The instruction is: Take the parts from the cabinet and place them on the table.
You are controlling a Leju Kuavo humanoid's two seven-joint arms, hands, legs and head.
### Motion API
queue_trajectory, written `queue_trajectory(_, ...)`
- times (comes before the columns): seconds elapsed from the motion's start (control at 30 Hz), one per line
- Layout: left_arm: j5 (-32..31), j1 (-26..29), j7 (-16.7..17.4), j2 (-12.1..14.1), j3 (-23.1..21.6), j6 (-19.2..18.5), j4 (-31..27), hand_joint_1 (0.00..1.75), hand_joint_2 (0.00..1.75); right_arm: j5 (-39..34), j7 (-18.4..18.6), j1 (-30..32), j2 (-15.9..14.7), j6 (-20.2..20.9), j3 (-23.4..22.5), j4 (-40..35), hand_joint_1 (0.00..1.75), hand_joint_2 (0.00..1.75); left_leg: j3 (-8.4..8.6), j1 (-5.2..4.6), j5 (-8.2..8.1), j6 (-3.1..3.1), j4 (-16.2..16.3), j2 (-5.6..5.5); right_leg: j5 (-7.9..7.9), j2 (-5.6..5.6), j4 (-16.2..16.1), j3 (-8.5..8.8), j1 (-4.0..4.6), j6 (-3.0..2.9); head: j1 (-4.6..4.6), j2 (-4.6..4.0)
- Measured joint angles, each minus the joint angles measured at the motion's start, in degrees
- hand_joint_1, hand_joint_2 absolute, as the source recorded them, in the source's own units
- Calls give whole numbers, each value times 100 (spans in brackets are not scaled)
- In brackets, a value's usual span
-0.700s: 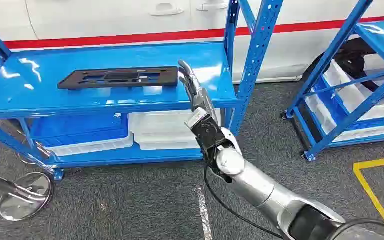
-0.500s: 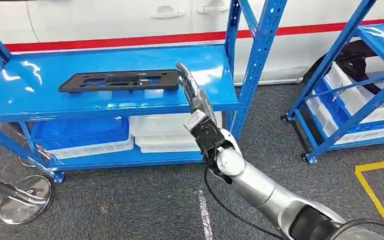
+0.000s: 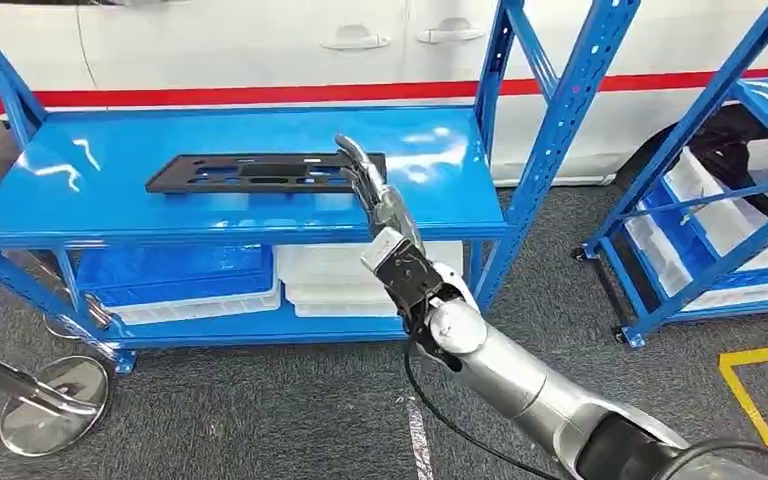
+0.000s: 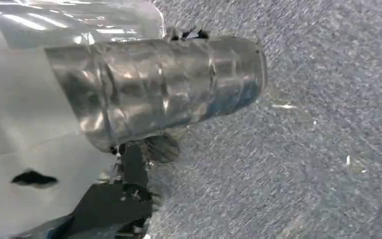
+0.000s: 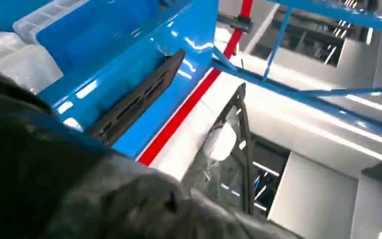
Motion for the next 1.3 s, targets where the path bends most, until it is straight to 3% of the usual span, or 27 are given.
queue_trajectory(0.03, 0, 2, 4, 0, -7, 0, 0, 0, 0, 7, 9, -1, -2, 0, 4, 7, 0, 0, 7, 2, -66, -36, 15, 0, 102, 8, -283, 111, -3, -9, -2, 0)
queue_trajectory(0.07, 0, -27, 4, 0, -22, 2, 2, 0, 0, 9, 26, -20, -2, 2, 15, 24, 0, 0, 25, -15, -99, -80, 65, -13, -170, 11, -391, 64, 38, -22, -22, -2)
queue_trajectory(0.1, 0, -31, 9, 2, -41, 4, 2, 0, 0, 13, 39, -37, -2, 26, 24, 28, 0, 0, -23, -22, -128, -123, 59, -15, -73, -10, -350, 112, 35, -130, 11, 2)
queue_trajectory(0.2, -2, -23, 15, 7, -72, 4, 2, 0, 0, 28, 52, -43, -4, 59, 44, 33, 0, 0, 43, -27, -162, -187, 121, -12, -92, 11, -398, 194, 16, -247, 13, 0)
queue_trajectory(0.27, -4, -30, 15, 20, -85, 4, 2, 0, 0, 42, 52, -61, -4, 74, 46, 37, 0, 0, -231, -5, -201, -240, 655, 24, -143, -2, -465, 320, 14, -318, 7, 0)
queue_trajectory(0.33, -4, -24, 15, 17, -94, 0, 2, 0, 0, 63, 59, -74, -4, 85, 55, 46, 0, 0, -808, 28, -526, -311, 1508, 33, -225, -5, -481, 417, 22, -334, 11, 0)
queue_trajectory(0.4, -7, -21, 17, 17, -96, 2, 2, 0, 0, 66, 66, -73, -4, 103, 66, 72, 0, 0, -1150, 46, -667, -328, 1816, 44, -308, -1, -481, 511, 29, -333, 9, 0)
queue_trajectory(0.43, -13, -19, 28, 17, -98, 13, 2, 0, 0, 72, 76, -74, -4, 142, 70, 83, 0, 0, -1180, 47, -542, -322, 1666, 47, -358, 8, -481, 579, 29, -329, 11, 0)
queue_trajectory(0.47, -15, -4, 53, 17, -101, 31, 2, 0, 0, 81, 81, -73, -4, 190, 74, 90, 0, 0, -1107, 46, -264, -308, 1315, 47, -414, 21, -481, 663, 32, -318, 9, 0)
queue_trajectory(0.53, -20, 12, 68, 22, -105, 44, 2, 0, 0, 81, 83, -78, -4, 234, 81, 109, 0, 0, -847, 33, 564, -202, 330, 46, -537, 25, -492, 822, 37, -284, 11, 0)
queue_trajectory(0.6, -22, 8, 74, 42, -120, 63, 13, 0, 0, 81, 92, -79, -4, 265, 89, 142, 0, 0, -818, -56, 332, -128, 196, 62, -599, 45, -511, 854, 28, -204, 4, 0)
queue_trajectory(0.63, -24, 5, 76, 42, -129, 66, 13, 0, 0, 79, 103, -75, -4, 275, 92, 160, 0, 175, -753, -75, 458, -92, 169, 52, -633, 41, -525, 877, 18, -153, 6, 0)
queue_trajectory(0.7, -26, 19, 83, 48, -131, 83, 15, 0, 0, 81, 105, -82, -4, 286, 105, 166, 0, 175, -606, -75, 451, -35, 58, 49, -599, 27, -502, 1000, 25, -113, 7, 0)
queue_trajectory(0.77, -28, 15, 83, 50, -136, 94, 15, 0, 0, 79, 107, -97, -7, 286, 109, 177, 0, 175, -481, -50, 449, -11, -22, 58, -632, 21, -366, 942, -6, -92, 18, 0)
queue_trajectory(0.8, -31, 2, 83, 50, -144, 96, 15, 0, 0, 79, 109, -123, -7, 284, 109, 181, 0, 175, -440, -50, 431, 13, -44, 52, -615, 23, -120, 818, 4, -87, 13, 0)
queue_trajectory(0.83, -35, -13, 96, 50, -157, 101, 15, 0, 0, 79, 111, -140, -4, 286, 114, 190, 0, 175, -418, -48, 399, 64, -43, 50, -679, 24, 295, 550, 11, -71, 17, 0)
queue_trajectory(0.87, -35, -29, 105, 57, -175, 120, 15, 0, 0, 74, 116, -136, -4, 293, 127, 192, 0, 0, -392, -49, 367, 81, -43, 50, -842, 23, 705, 253, 12, -57, 15, 0)
queue_trajectory(0.9, -35, -38, 111, 59, -190, 136, 15, 0, 0, 66, 133, -125, -7, 299, 131, 210, 0, 0, -356, -54, 322, 87, -43, 46, -1037, 25, 992, 7, 14, -53, 15, 0)
queue_trajectory(0.93, -35, -35, 124, 59, -199, 146, 15, 0, 0, 63, 157, -122, -7, 304, 135, 238, 0, 175, -309, -62, 288, 84, -33, 33, -1151, 25, 1127, -175, 16, -41, 17, 0)
queue_trajectory(0.97, -35, -28, 131, 59, -210, 166, 15, 0, 0, 81, 168, -124, -7, 302, 142, 258, 0, 175, -249, -63, 231, 80, -25, 27, -1083, 24, 1035, -240, 17, -33, 15, 0)
queue_trajectory(1.07, -44, -17, 140, 48, -227, 221, 15, 0, 0, 279, 231, -134, -7, 232, 166, 282, 0, 175, -105, -60, 111, 66, 2, 10, -512, 23, 299, -82, 21, -63, 17, 0)
queue_trajectory(1.1, -44, -23, 133, 39, -227, 223, 15, 0, 0, 454, 280, -139, -7, 156, 170, 293, 0, 175, -48, -58, 50, 53, 21, 3, -124, 22, -158, 39, 25, -81, 17, 0)
queue_trajectory(1.13, -44, -20, 129, 28, -232, 223, 15, 0, 0, 601, 312, -148, -7, 103, 183, 310, 0, 175, -59, -68, -7, 20, 50, -4, 96, 21, -418, 48, 42, -118, 22, 0)
queue_trajectory(1.17, -42, -37, 125, 28, -236, 223, 15, 0, 0, 676, 345, -171, -7, 63, 208, 328, 0, 175, -75, -75, -40, -21, 82, -22, -108, 22, -438, 31, 83, -145, 4, 0)
queue_trajectory(1.2, -37, -49, 125, 28, -238, 223, 15, 0, 0, 712, 365, -161, -4, 59, 221, 330, 0, 175, -107, -72, -72, -70, 82, -19, 56, 25, -418, 61, 79, -192, 4, 0)
queue_trajectory(1.27, -33, -42, 125, 28, -236, 225, 15, 0, 0, 726, 367, -170, -4, 57, 227, 332, 0, 175, -45, -78, -76, -110, 65, -15, 35, 26, -445, 75, 81, -250, 4, 0)
queue_trajectory(1.3, -33, -46, 125, 37, -236, 225, 15, 0, 0, 730, 367, -174, -4, 57, 229, 332, 0, 175, -92, -65, -124, -149, 119, -1, 41, 22, -499, 148, 33, -271, 15, 0)
